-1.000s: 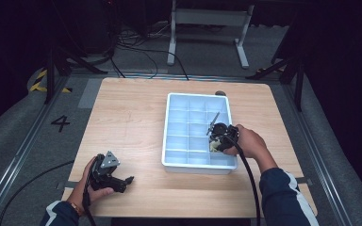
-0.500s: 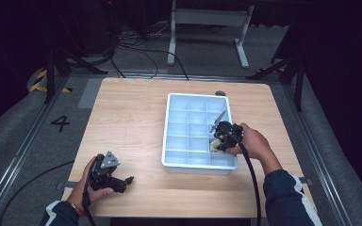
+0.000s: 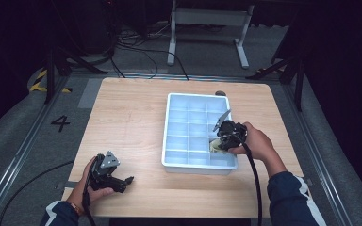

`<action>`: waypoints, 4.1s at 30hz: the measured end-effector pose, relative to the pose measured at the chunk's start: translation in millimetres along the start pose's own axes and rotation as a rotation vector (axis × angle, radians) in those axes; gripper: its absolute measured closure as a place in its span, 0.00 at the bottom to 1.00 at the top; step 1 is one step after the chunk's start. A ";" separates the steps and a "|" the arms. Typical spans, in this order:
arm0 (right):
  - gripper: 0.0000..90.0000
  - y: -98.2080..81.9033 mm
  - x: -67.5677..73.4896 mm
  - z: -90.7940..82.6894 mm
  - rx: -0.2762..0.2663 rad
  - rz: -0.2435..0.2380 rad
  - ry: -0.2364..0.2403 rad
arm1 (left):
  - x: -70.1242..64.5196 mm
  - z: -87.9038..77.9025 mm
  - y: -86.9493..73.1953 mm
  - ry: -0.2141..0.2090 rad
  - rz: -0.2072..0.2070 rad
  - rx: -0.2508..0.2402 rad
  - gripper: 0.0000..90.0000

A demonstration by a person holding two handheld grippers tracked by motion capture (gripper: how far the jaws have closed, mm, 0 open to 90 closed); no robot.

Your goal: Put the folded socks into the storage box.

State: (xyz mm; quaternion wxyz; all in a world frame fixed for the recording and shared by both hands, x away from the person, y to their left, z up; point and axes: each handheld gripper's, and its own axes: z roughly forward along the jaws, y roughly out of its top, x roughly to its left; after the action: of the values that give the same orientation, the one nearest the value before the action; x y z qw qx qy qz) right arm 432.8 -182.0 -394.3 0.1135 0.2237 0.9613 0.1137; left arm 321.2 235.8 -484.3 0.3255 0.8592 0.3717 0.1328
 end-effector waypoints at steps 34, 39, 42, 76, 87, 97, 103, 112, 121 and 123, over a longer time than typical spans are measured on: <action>0.46 -30.1 12.6 -37.9 -0.158 0.063 -0.113 | 0.0 0.0 0.0 0.000 0.000 0.000 0.00; 0.44 -40.7 14.2 -41.7 -0.199 0.075 -0.125 | 0.0 0.0 0.0 0.000 0.000 0.000 0.00; 0.44 -46.6 14.6 -44.2 -0.214 0.077 -0.126 | 0.0 0.0 0.0 0.000 0.000 0.000 0.00; 0.42 -117.7 23.7 -54.8 -0.262 0.127 -0.165 | 0.0 0.0 0.0 0.000 0.000 0.000 0.00; 0.42 -142.4 28.6 -42.9 -0.253 0.151 -0.163 | 0.0 0.0 0.0 0.000 -0.001 0.000 0.00; 0.42 -158.0 36.1 -29.2 -0.273 0.142 -0.151 | 0.0 0.0 0.0 0.000 0.000 0.000 0.00; 0.42 -171.5 40.6 -21.7 -0.295 0.156 -0.144 | 0.1 0.1 0.0 -0.001 0.000 0.000 0.00; 0.42 -193.6 43.3 -6.9 -0.332 0.226 -0.107 | 0.1 0.1 0.1 -0.001 -0.001 0.000 0.00; 0.41 -216.7 43.0 3.0 -0.387 0.298 -0.094 | 0.1 0.1 0.1 -0.001 -0.001 0.000 0.00; 0.41 -223.9 43.0 3.5 -0.403 0.313 -0.090 | 0.1 0.1 0.2 0.001 -0.001 0.001 0.00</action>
State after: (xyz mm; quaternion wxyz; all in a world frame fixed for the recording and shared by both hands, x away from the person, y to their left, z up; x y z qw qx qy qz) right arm 305.6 -357.5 -465.1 0.1793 0.3476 0.8669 0.3091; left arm 321.5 235.7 -484.2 0.3250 0.8590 0.3724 0.1330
